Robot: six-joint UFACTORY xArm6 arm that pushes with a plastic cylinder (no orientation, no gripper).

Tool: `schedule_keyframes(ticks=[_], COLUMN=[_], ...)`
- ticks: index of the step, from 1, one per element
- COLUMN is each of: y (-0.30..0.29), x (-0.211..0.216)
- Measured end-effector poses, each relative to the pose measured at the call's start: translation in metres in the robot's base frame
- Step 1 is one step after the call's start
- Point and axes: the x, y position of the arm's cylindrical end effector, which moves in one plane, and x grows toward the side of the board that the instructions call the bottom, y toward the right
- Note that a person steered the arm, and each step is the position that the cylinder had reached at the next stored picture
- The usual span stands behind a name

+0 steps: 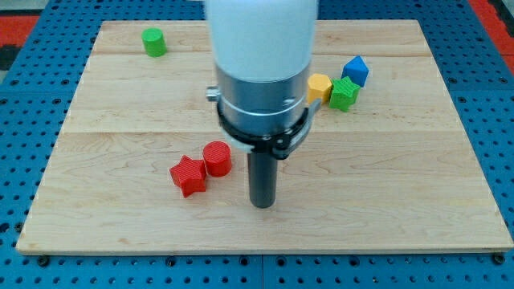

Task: Push the red circle right to the green circle

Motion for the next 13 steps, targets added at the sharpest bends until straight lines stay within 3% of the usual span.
schedule_keyframes(ticks=[2, 3, 4, 5, 6, 7, 8, 9, 10, 11, 12, 13], y=[-0.098, -0.144, -0.162, -0.162, -0.202, -0.172, -0.088, -0.07, -0.12, -0.14, -0.041, -0.005], x=[-0.098, -0.112, -0.122, -0.161, -0.172, -0.184, -0.215, -0.237, -0.227, -0.261, -0.259, -0.266])
